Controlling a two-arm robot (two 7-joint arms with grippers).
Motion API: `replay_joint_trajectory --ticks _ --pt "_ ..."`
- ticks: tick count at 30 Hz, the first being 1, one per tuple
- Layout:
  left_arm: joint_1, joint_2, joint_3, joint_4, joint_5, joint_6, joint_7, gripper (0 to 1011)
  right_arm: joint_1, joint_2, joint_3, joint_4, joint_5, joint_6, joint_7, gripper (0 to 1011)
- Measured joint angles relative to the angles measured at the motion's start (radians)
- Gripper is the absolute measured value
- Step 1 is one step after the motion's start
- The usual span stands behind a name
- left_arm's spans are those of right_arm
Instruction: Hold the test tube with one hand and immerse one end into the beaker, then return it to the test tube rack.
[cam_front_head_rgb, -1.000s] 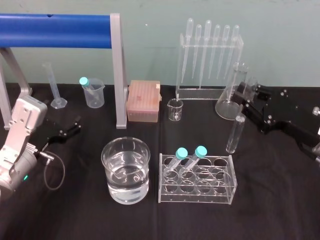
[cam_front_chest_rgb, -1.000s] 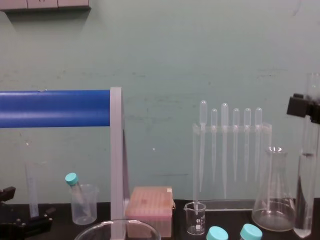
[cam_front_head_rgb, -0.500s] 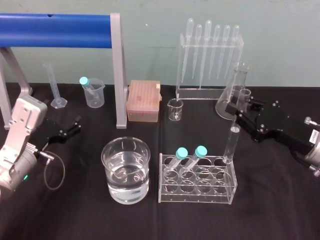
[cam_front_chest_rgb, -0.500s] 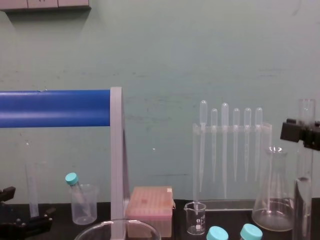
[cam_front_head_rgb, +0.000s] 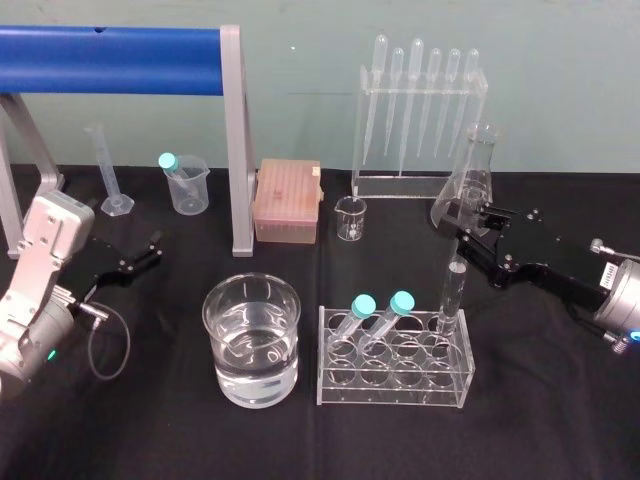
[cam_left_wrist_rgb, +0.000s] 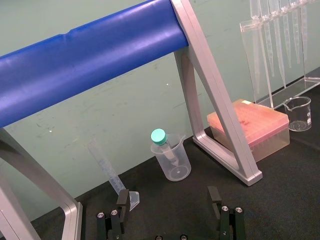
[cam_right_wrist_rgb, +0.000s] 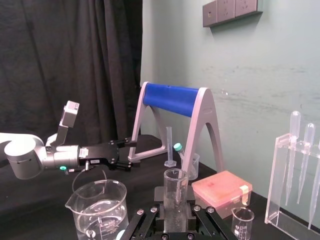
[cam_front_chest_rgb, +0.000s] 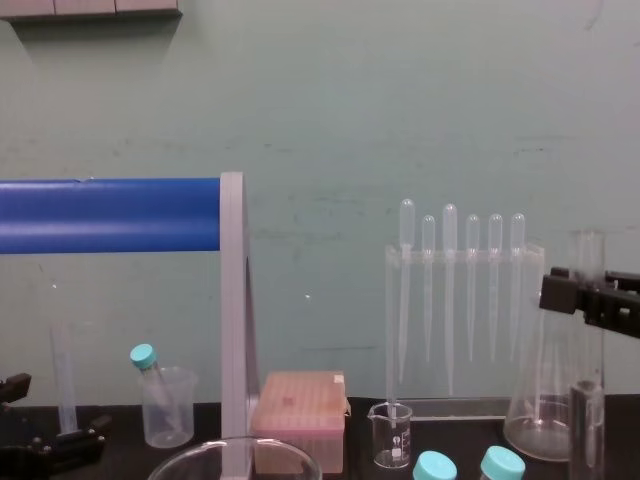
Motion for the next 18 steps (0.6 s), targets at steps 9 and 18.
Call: replay_joint_trajectory --ticks 9,18 --pt "0.0 0.0 0.0 0.0 0.0 0.0 0.0 1000 0.017 -0.017 -0.025 0.048 -0.011 0.004 0.007 226" --pt "0.0 0.0 0.0 0.0 0.0 0.0 0.0 1000 0.039 -0.03 -0.047 0.092 -0.025 0.01 0.02 226"
